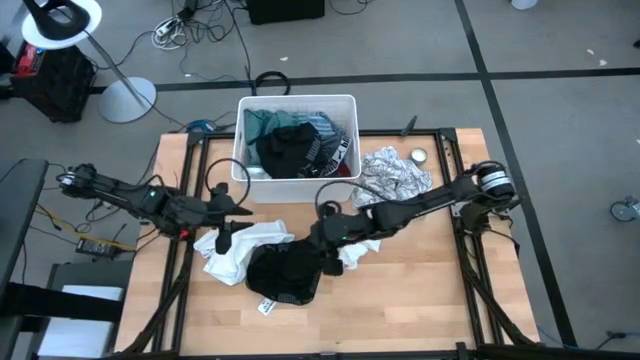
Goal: Sort clothes
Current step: Put the black boxer into the white laundry bin
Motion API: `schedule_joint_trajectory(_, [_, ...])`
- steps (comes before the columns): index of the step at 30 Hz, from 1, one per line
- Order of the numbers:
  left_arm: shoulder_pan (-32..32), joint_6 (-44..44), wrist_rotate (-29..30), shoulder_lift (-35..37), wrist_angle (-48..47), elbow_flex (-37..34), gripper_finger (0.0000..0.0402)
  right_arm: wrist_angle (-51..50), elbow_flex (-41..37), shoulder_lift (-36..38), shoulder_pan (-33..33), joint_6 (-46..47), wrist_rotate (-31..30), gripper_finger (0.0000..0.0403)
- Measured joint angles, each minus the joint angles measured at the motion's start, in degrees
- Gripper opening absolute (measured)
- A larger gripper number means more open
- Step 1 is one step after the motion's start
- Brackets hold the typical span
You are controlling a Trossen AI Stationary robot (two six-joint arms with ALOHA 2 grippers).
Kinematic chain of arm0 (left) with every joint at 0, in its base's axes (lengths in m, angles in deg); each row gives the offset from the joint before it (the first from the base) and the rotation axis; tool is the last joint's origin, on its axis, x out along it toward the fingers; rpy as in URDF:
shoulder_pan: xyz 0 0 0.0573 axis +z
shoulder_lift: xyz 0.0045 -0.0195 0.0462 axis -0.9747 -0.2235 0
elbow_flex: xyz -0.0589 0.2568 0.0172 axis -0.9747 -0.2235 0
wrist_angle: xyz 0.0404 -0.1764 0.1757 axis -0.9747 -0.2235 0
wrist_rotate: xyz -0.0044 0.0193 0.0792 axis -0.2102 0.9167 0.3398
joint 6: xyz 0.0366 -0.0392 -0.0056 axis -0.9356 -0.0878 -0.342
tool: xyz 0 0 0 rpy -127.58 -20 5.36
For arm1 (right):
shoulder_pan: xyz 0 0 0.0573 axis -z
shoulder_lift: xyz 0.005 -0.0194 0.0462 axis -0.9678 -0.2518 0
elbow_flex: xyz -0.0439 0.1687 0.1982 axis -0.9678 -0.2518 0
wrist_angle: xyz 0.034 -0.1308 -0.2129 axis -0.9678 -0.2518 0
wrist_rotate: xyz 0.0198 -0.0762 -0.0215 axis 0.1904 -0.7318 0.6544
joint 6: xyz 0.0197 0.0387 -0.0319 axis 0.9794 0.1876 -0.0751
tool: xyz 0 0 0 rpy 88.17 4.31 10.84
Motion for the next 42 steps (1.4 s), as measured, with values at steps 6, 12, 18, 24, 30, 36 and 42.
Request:
schedule_joint_trajectory(6, [0.0, 0.1, 0.1, 0.5, -0.5, -6.0, 0.0156, 0.2, 4.2, -6.3, 0.2, -2.3, 0.5, 0.0164])
schedule_joint_trajectory(12, [0.0, 2.3, 0.6, 0.3, 1.5, -10.4, 0.0156, -1.0, 5.2, -9.6, 0.2, -2.6, 0.9, 0.0206])
schedule_joint_trajectory(18, [0.1, 1.6, 1.4, 0.2, 3.1, -12.2, 0.0156, 0.4, 5.3, -11.0, 0.3, -2.4, 0.9, 0.0258])
schedule_joint_trajectory(24, [0.1, 1.4, 1.5, 0.2, 4.5, -13.2, 0.0156, -0.5, 5.2, -12.3, 0.9, -2.0, 1.2, 0.0284])
schedule_joint_trajectory(30, [0.1, -3.3, 1.1, 0.2, 11.1, -13.9, 0.0156, 0.7, 5.3, -13.0, 1.0, -2.0, 2.0, 0.0226])
schedule_joint_trajectory(36, [0.1, -7.7, 0.3, 0.2, 13.9, -13.9, 0.0156, 0.0, 5.3, -13.0, 1.0, -2.4, 2.0, 0.0067])
schedule_joint_trajectory(42, [0.1, -7.6, 0.2, 0.2, 13.5, -13.9, 0.0156, -0.1, 5.3, -12.7, 1.0, -2.8, 2.0, 0.0011])
